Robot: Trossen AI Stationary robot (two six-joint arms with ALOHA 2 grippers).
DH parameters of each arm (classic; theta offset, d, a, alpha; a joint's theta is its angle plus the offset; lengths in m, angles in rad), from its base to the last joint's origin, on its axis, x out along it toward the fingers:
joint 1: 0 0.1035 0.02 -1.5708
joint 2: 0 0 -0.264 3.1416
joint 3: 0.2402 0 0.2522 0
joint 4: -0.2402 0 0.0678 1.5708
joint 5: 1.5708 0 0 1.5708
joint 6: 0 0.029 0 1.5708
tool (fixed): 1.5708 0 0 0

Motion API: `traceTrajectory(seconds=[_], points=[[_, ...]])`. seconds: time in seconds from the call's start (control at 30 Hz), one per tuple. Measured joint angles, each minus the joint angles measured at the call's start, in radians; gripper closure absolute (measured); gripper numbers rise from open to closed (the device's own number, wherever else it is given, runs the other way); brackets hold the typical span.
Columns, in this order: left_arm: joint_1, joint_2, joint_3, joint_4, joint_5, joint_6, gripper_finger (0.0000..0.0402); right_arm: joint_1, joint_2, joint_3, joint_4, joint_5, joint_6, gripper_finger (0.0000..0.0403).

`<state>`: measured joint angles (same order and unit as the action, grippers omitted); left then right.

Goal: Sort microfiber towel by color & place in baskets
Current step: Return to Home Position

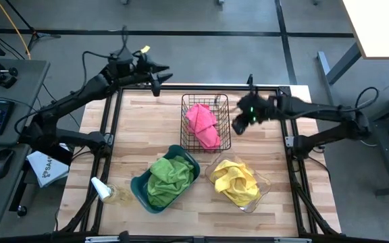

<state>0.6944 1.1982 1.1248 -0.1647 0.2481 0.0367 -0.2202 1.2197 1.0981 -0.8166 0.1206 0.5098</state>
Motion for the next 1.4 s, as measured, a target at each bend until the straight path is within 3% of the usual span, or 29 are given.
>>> traceTrajectory(seconds=[0.1, 0.17, 0.2, 0.47, 0.67, 0.8, 0.97, 1.17, 1.4], points=[[-0.011, 0.033, -0.015, 0.037, 0.088, -0.063, 0.0311, -0.158, -0.017, 0.0, 0.083, -0.137, -0.168, 0.0376], [-0.023, 0.031, -0.082, 0.122, 0.123, -0.128, 0.0374, -0.26, -0.034, 0.0, 0.141, -0.267, -0.242, 0.0381], [-0.028, 0.026, -0.127, 0.184, 0.126, -0.174, 0.0386, -0.304, -0.045, 0.0, 0.163, -0.327, -0.263, 0.0377], [-0.057, -0.068, -0.593, 0.782, 0.048, -0.471, 0.04, -0.522, -0.139, 0.0, 0.26, -0.561, -0.338, 0.0398], [-0.074, -0.086, -0.862, 1.085, -0.074, -0.633, 0.0401, -0.537, -0.176, 0.0, 0.321, -0.633, -0.306, 0.0401], [-0.137, -0.087, -0.975, 1.23, -0.167, -0.699, 0.0401, -0.537, -0.195, 0.0, 0.327, -0.652, -0.262, 0.0401], [-0.273, -0.087, -1.013, 1.246, -0.254, -0.737, 0.0401, -0.537, -0.224, 0.0, 0.326, -0.653, -0.236, 0.0402], [-0.417, -0.159, -1.014, 1.216, -0.272, -0.713, 0.0401, -0.537, -0.265, 0.0, 0.31, -0.652, -0.2, 0.0402], [-0.433, -0.418, -1.014, 0.88, -0.283, -0.638, 0.0401, -0.536, -0.339, 0.0, 0.264, -0.652, -0.154, 0.0403]])
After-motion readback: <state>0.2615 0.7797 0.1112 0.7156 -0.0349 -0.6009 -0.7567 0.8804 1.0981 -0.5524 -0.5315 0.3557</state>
